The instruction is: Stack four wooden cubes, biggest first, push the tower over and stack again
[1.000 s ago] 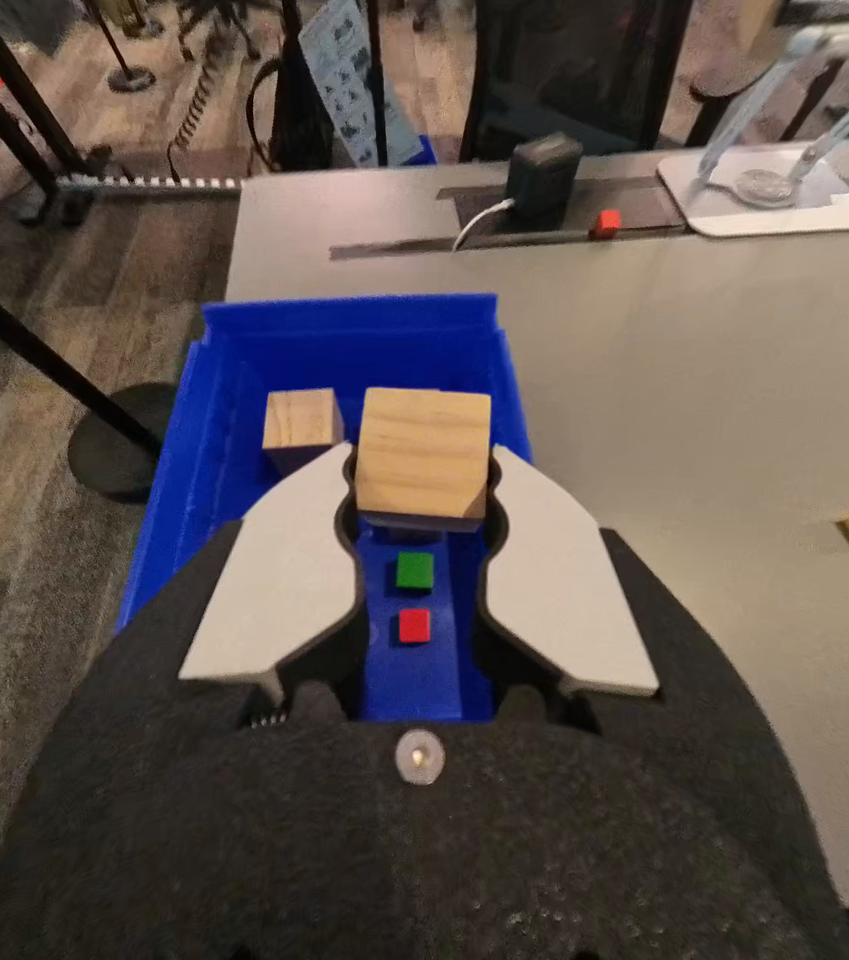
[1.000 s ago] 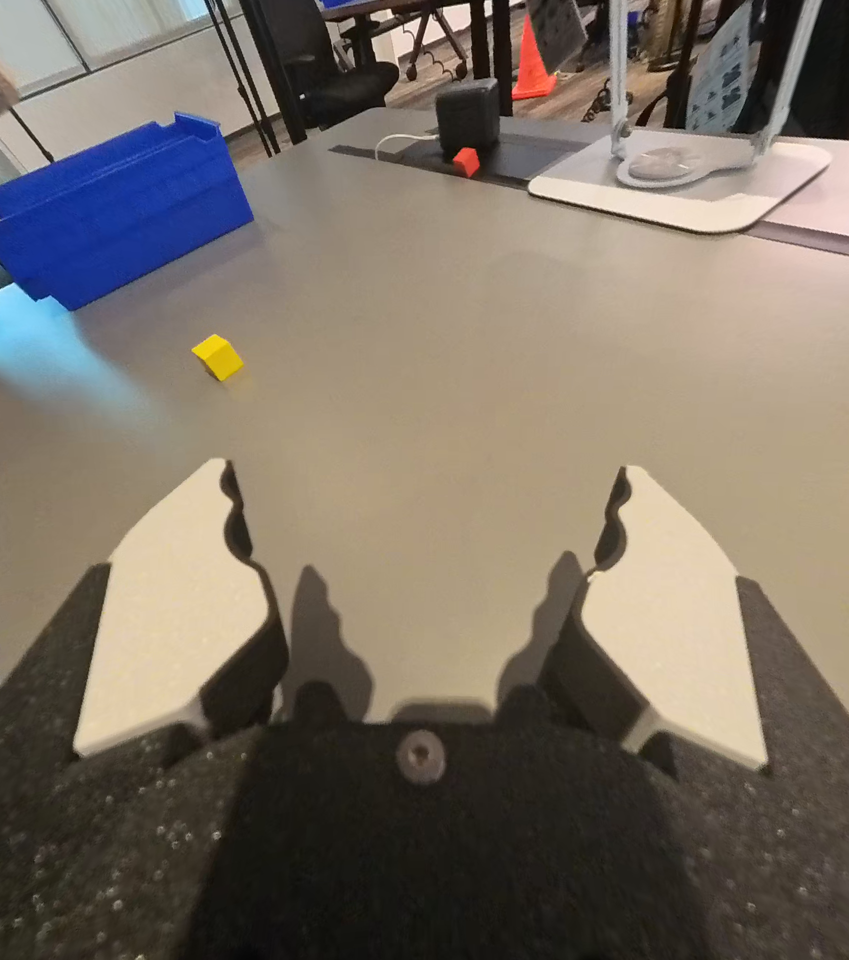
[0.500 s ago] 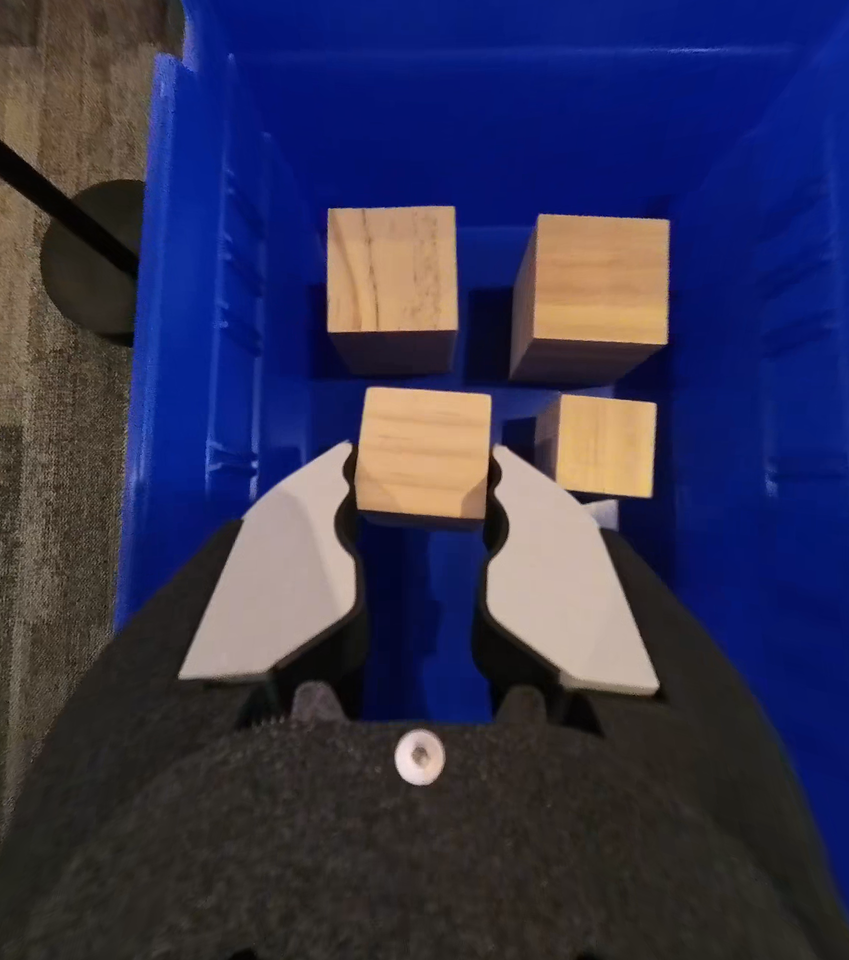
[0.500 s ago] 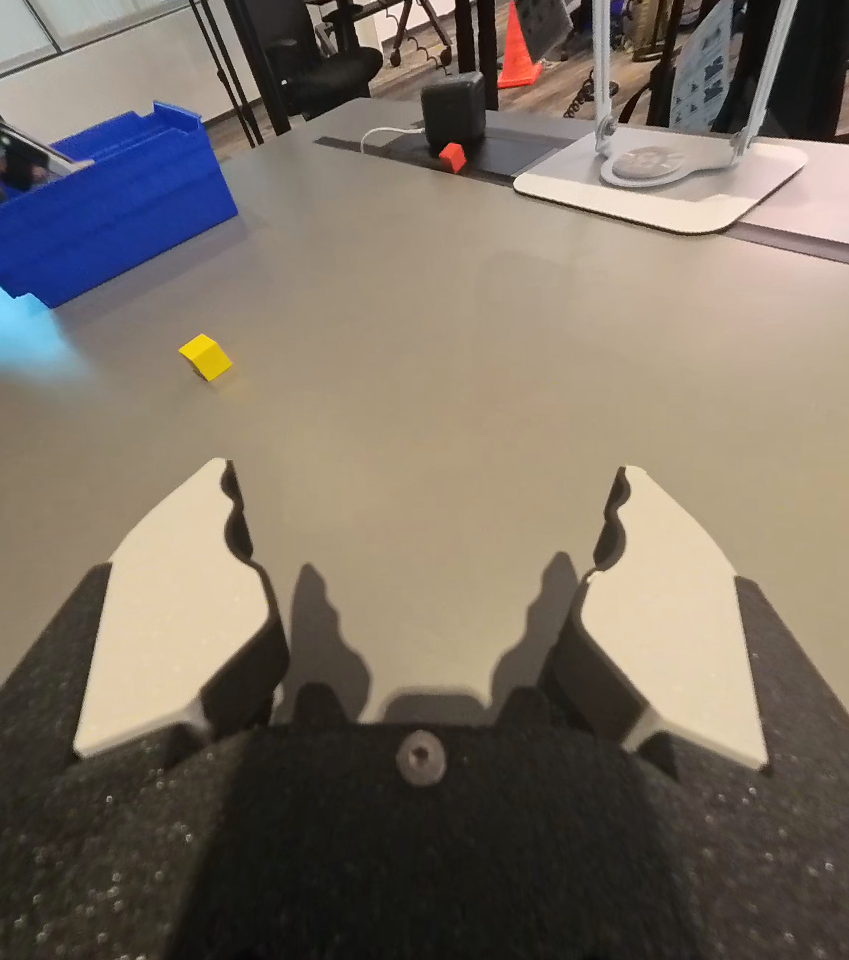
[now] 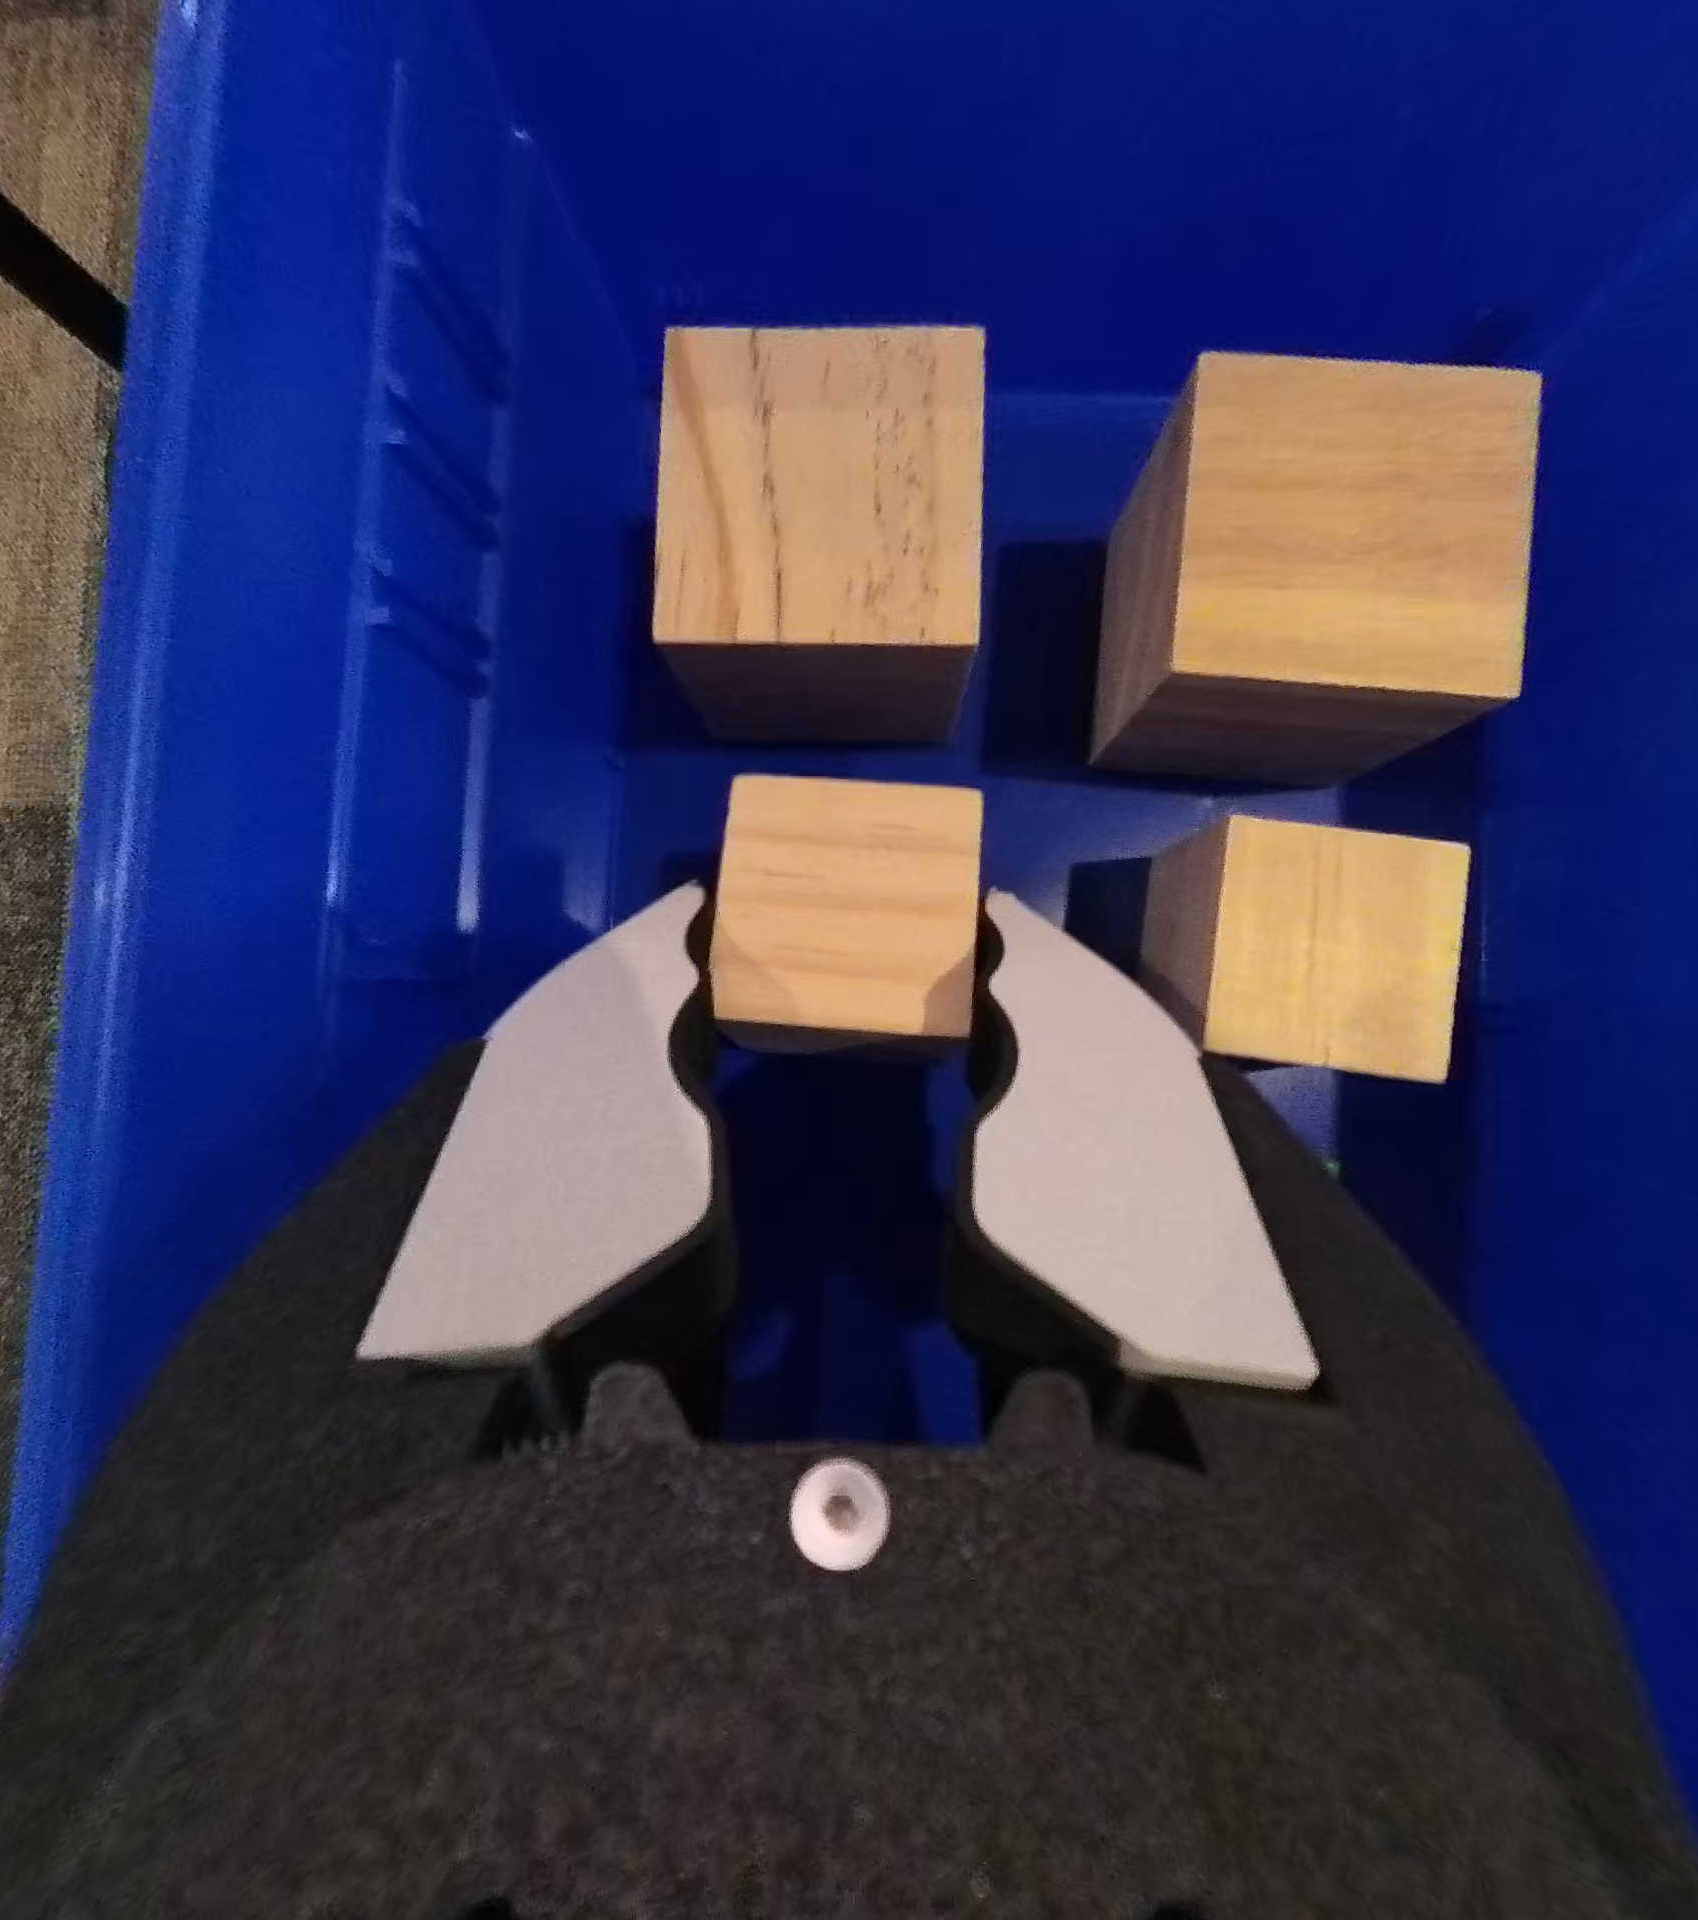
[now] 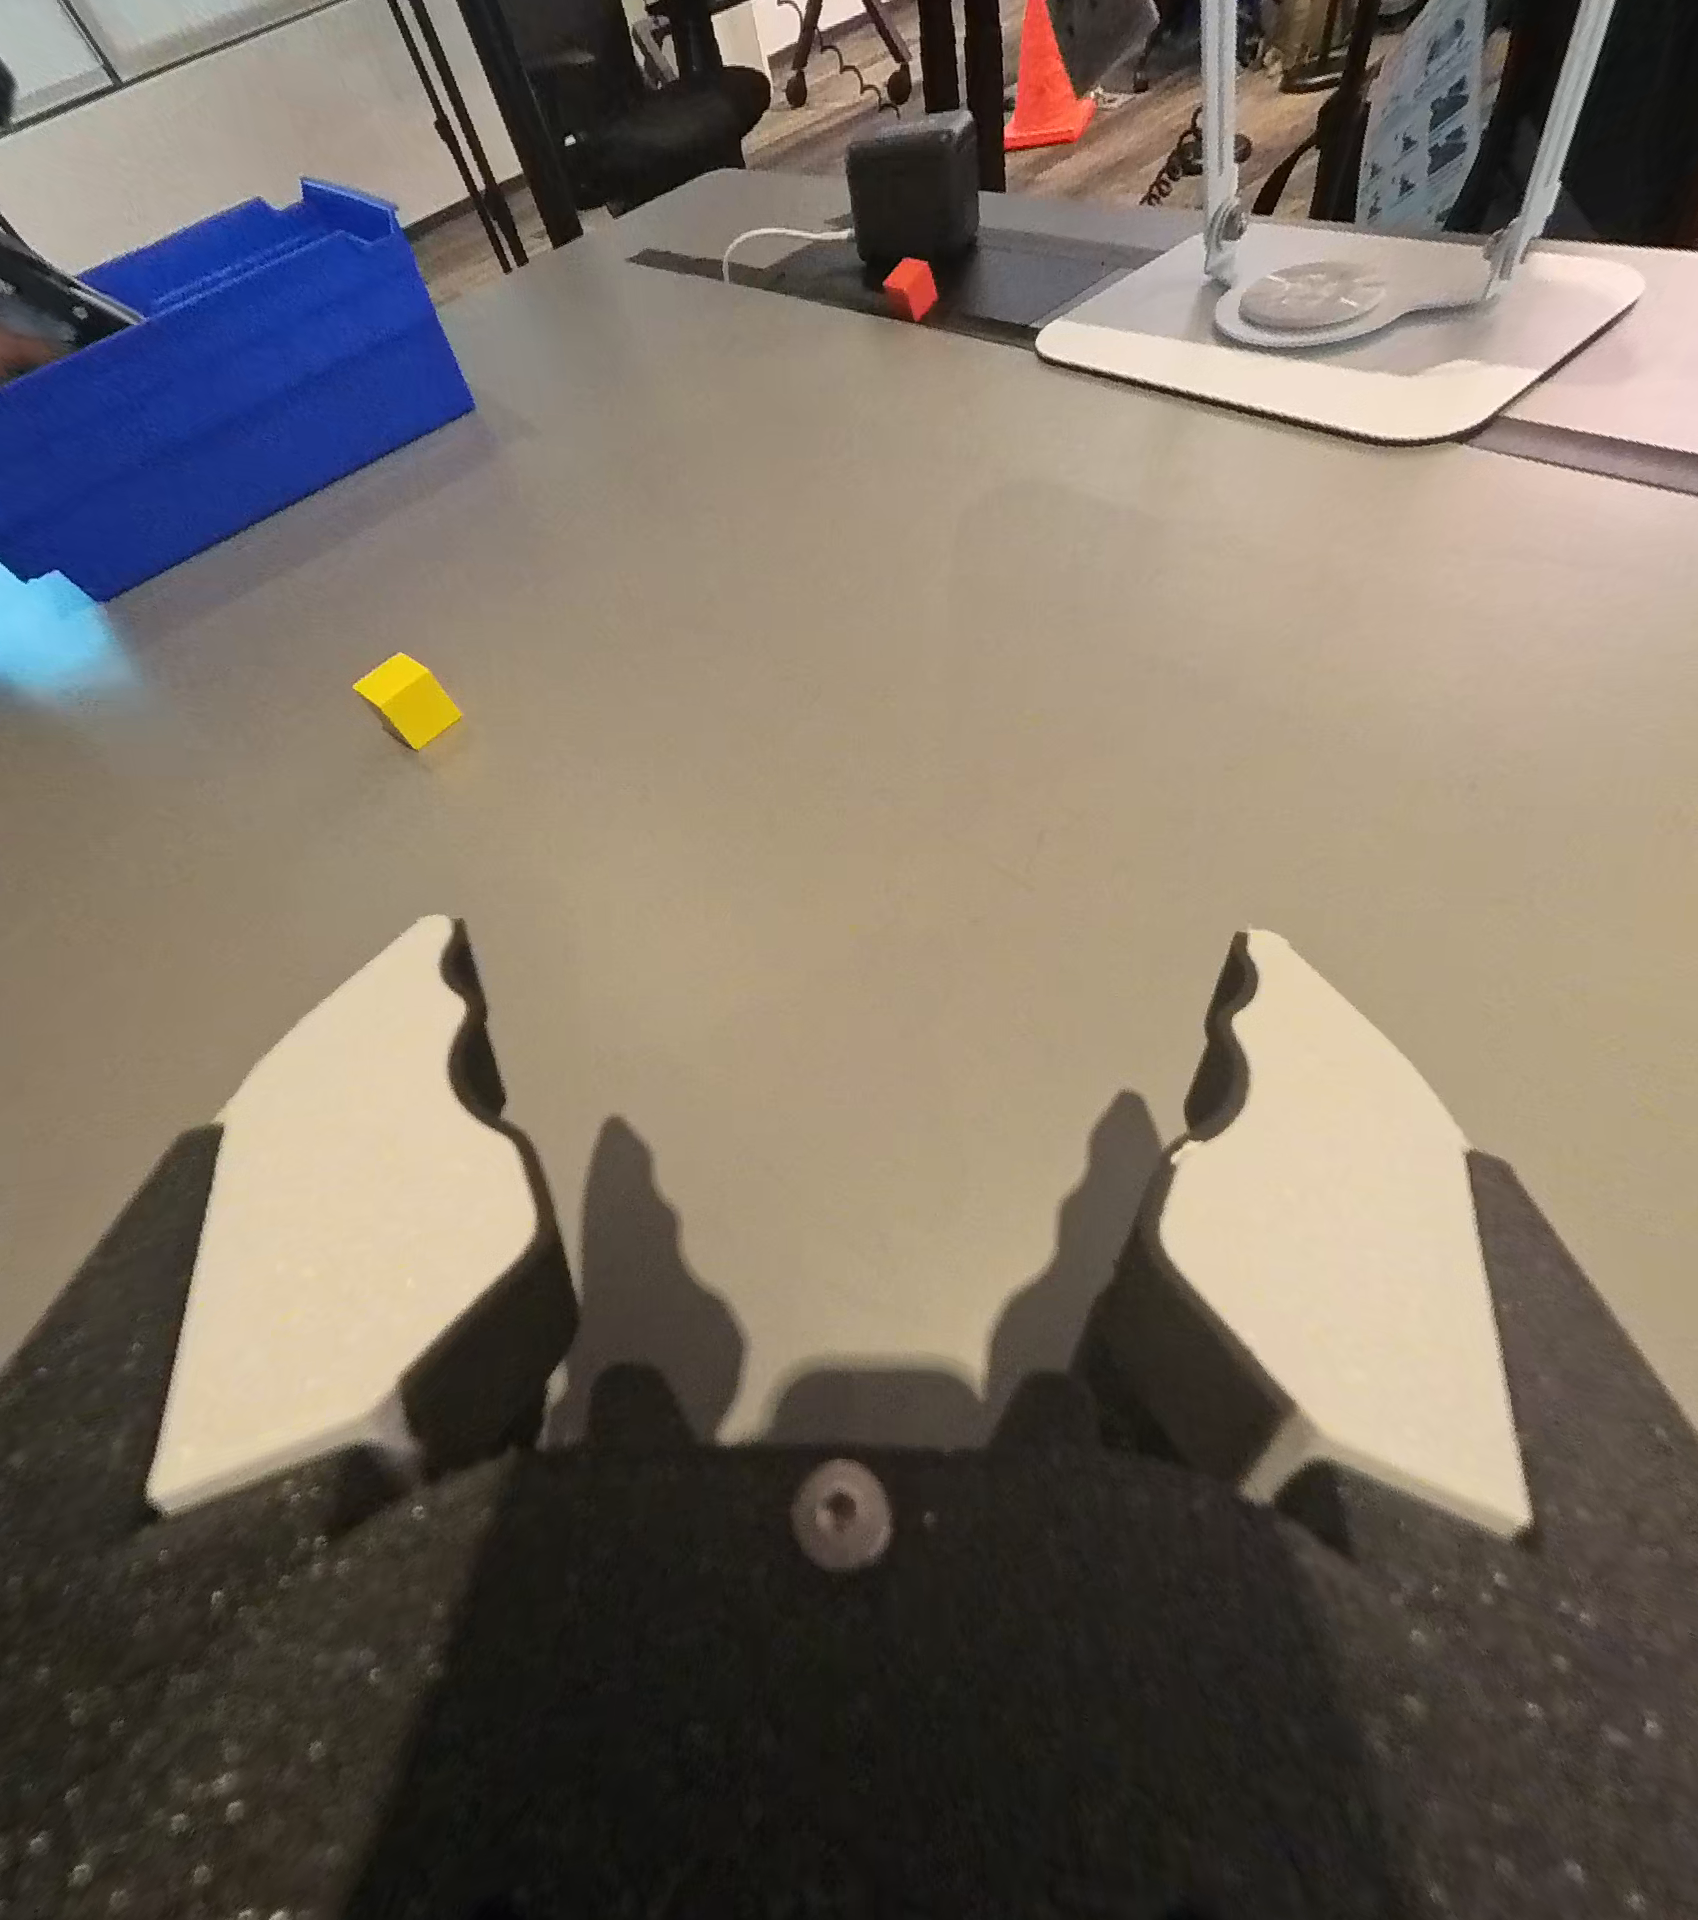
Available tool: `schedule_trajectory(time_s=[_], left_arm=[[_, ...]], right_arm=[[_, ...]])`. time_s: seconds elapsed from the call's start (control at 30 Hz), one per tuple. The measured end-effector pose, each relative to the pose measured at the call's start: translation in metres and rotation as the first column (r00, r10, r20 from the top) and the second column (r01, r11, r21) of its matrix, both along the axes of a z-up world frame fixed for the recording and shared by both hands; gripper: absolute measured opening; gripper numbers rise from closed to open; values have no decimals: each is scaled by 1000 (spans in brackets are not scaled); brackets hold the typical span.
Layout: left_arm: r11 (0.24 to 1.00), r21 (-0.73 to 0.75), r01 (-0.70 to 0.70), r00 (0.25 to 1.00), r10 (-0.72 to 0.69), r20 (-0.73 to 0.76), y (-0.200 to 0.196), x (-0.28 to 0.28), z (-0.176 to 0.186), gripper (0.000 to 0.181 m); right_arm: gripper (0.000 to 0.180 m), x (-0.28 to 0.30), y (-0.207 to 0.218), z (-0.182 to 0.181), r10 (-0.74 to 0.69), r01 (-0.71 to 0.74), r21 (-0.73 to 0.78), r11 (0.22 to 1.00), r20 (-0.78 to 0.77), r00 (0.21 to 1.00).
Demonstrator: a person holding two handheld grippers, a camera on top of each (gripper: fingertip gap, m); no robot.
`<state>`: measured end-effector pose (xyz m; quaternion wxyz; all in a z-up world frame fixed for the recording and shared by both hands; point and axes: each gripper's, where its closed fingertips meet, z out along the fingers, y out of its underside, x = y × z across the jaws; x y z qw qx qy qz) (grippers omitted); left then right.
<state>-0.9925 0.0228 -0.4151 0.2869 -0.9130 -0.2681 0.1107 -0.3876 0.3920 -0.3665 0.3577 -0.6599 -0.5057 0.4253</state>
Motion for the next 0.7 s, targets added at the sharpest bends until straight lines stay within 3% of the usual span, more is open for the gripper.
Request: schedule_trajectory(time_s=[0.5,0.6,0.7], left_arm=[[995,-88,-36,998,41,56,-4,1,-20,52],[998,-45,-49,997,51,57,-4,1,-7,56],[998,1,-66,996,66,58,-12,5,22,71]], right_arm=[[129,0,0,5,-1,1,4,1000,0,1000],[130,1,-1,6,-1,1,15,1000,2,1000],[130,4,2,9,-8,8,15,1000,-7,1000]])
